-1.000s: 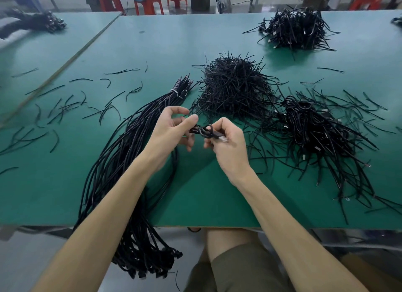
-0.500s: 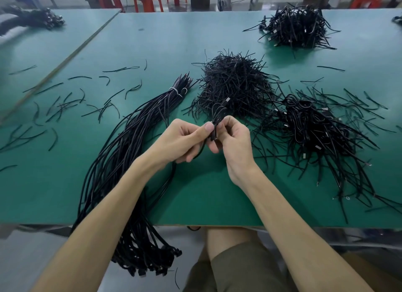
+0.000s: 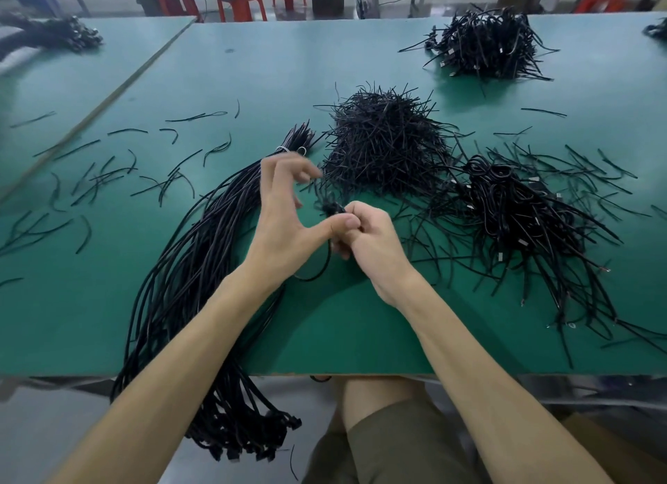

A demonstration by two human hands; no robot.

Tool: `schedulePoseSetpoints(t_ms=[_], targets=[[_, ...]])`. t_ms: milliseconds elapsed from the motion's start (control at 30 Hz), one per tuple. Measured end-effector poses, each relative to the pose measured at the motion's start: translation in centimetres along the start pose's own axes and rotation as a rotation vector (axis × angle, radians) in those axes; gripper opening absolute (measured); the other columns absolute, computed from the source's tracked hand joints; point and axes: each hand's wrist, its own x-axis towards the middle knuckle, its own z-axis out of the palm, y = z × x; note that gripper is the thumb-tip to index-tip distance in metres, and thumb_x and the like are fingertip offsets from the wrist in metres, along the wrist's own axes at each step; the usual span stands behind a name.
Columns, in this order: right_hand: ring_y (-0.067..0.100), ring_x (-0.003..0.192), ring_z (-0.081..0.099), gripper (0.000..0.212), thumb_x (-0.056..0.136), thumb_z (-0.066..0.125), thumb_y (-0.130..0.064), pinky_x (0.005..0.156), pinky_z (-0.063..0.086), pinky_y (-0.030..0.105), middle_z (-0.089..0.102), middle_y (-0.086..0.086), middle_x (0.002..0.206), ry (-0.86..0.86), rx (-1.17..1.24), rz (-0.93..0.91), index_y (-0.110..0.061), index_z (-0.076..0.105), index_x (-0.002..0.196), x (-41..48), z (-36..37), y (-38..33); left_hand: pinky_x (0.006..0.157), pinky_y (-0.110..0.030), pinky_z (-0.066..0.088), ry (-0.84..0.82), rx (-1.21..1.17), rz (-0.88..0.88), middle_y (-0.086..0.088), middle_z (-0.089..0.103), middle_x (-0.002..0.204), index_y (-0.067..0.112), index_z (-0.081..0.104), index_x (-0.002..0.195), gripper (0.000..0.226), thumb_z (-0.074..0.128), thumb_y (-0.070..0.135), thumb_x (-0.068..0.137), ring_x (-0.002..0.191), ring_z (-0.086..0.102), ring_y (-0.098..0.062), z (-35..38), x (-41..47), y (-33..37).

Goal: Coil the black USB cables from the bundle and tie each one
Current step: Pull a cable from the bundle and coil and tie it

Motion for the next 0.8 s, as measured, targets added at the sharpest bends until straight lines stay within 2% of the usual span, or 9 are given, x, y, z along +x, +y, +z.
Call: schedulePoseSetpoints(t_ms=[67,100,167,267,333,433,533,667,800], targets=[[0.011,0.053,0.05,0.02,0.099,0.043,0.011,0.051,0.041,0.017,0.053,0.006,0.064,-0.044,-0.047,-0.039,0.006,0.055,0.085,-0.2,0.4,-0.2,0.102,-0.038,0.043,-0.04,0.064,0.036,0.009,0.056,0.125,0.021,0.06,0.121,0.047,0.077,0.045,0.085,0.119,0.052,-0.014,-0.4,0.2,-0.1],[0.013,0.054,0.049,0.017,0.1,0.043,0.011,0.051,0.041,0.017,0.052,0.01,0.066,-0.05,-0.041,-0.053,0.008,0.056,0.09,-0.2,0.5,-0.2,0.101,-0.043,0.045,-0.071,0.063,0.03,0.012,0.063,0.118,0.022,0.065,0.116,0.037,0.073,0.046,0.089,0.113,0.057,-0.013,-0.5,0.3,-0.1],[0.015,0.059,0.049,0.013,0.1,0.045,0.009,0.054,0.043,0.021,0.053,0.011,0.072,-0.049,-0.017,-0.051,0.009,0.058,0.097,-0.2,0.6,-0.1,0.083,-0.039,0.053,-0.098,0.012,-0.017,0.01,0.07,0.092,0.022,0.07,0.099,0.026,0.068,0.048,0.094,0.088,0.065,-0.011,-0.5,0.2,-0.1],[0.016,0.063,0.052,0.009,0.1,0.054,0.002,0.062,0.045,0.029,0.061,0.004,0.072,-0.048,-0.058,-0.035,0.004,0.062,0.096,-0.1,0.6,0.2,0.059,-0.038,0.048,-0.04,0.035,-0.133,-0.003,0.065,0.069,0.025,0.068,0.088,0.035,0.062,0.059,0.094,0.062,0.059,-0.022,-0.1,0.2,-0.5],[0.012,0.06,0.054,0.015,0.099,0.058,-0.005,0.061,0.043,0.024,0.061,0.0,0.066,-0.02,-0.147,-0.053,-0.004,0.061,0.085,-0.1,0.6,0.6,0.054,-0.039,0.045,0.012,0.02,-0.215,-0.013,0.063,0.067,0.026,0.067,0.088,0.036,0.061,0.061,0.094,0.057,0.055,-0.029,0.0,0.5,-0.8],[0.007,0.055,0.053,0.025,0.1,0.059,-0.006,0.054,0.04,0.016,0.06,-0.003,0.063,0.027,-0.117,-0.046,-0.015,0.056,0.076,0.0,0.5,0.7,0.047,-0.036,0.042,-0.016,-0.082,-0.332,-0.018,0.064,0.065,0.021,0.067,0.094,0.034,0.064,0.055,0.095,0.047,0.052,-0.023,-0.3,0.9,-1.0],[0.014,0.057,0.054,0.026,0.102,0.055,-0.006,0.055,0.04,0.028,0.066,-0.001,0.067,0.089,-0.067,-0.047,-0.014,0.055,0.077,0.0,0.0,0.6,0.036,-0.022,0.039,-0.15,-0.355,-0.382,-0.014,0.068,0.063,0.013,0.067,0.111,0.027,0.067,0.037,0.099,0.033,0.051,-0.023,-0.7,0.8,-0.9],[0.021,0.05,0.061,0.021,0.105,0.043,-0.001,0.055,0.05,0.031,0.073,0.009,0.073,0.014,0.075,-0.093,-0.002,0.05,0.086,-0.2,0.2,0.5,0.054,-0.029,0.053,-0.316,-0.663,-0.42,-0.005,0.055,0.055,0.007,0.059,0.135,0.037,0.06,0.022,0.101,0.043,0.059,-0.027,-0.8,0.7,-0.3],[0.018,0.047,0.058,0.022,0.104,0.042,0.001,0.054,0.053,0.037,0.07,0.007,0.068,0.057,0.133,-0.101,-0.002,0.051,0.085,0.0,0.2,0.7,0.062,-0.034,0.054,-0.397,-0.73,-0.421,-0.006,0.057,0.064,0.003,0.058,0.137,0.04,0.058,0.02,0.101,0.058,0.064,-0.027,-1.0,0.7,-0.1]])
